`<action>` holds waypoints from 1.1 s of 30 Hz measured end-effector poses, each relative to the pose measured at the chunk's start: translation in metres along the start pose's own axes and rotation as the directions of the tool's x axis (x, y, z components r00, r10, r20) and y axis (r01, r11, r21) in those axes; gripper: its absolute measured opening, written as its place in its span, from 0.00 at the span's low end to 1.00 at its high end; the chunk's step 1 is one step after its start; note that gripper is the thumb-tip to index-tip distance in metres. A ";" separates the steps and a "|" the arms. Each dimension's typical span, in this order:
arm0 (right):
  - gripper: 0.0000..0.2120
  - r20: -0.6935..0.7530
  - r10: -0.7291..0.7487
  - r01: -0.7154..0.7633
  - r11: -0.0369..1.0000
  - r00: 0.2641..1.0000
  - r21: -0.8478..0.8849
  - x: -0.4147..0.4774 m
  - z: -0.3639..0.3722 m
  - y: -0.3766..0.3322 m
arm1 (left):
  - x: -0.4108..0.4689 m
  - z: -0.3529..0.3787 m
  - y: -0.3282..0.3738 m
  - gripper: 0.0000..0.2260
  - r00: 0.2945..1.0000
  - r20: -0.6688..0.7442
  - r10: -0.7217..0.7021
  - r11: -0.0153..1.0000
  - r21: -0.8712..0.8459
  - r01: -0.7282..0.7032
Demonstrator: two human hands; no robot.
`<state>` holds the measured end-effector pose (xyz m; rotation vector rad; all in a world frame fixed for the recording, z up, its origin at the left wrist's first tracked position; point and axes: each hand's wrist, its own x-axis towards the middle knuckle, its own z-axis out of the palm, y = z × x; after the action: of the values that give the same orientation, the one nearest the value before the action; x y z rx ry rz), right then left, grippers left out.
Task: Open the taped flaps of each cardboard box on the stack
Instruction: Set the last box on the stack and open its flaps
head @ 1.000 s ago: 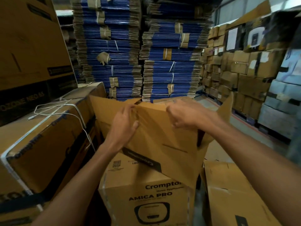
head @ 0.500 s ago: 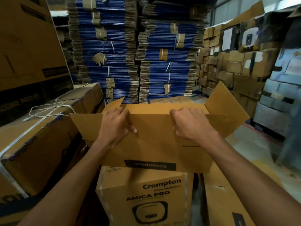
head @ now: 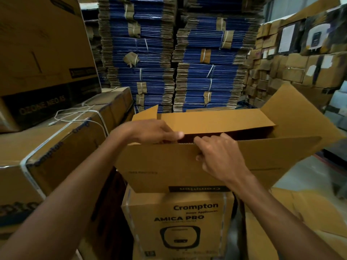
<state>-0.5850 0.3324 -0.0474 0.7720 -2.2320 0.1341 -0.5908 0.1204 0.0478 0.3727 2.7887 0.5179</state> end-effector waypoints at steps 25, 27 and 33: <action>0.29 0.673 0.185 -0.279 0.960 0.716 0.033 0.034 -0.045 -0.010 | -0.040 0.029 -0.089 0.22 0.686 -0.647 -0.334 0.938 -0.159 0.308; 0.26 0.803 0.019 -0.316 0.924 0.596 0.214 0.054 -0.056 0.004 | -0.039 0.030 -0.090 0.22 0.679 -0.629 -0.380 0.921 -0.188 0.341; 0.29 0.915 0.107 -0.436 0.896 0.390 0.080 0.094 -0.012 0.022 | -0.038 0.038 -0.097 0.30 0.643 -0.670 -0.372 0.924 -0.204 0.323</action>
<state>-0.6400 0.3075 0.0292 0.6877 -3.4767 0.3003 -0.5629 0.0338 -0.0148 -0.5069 3.4166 0.7789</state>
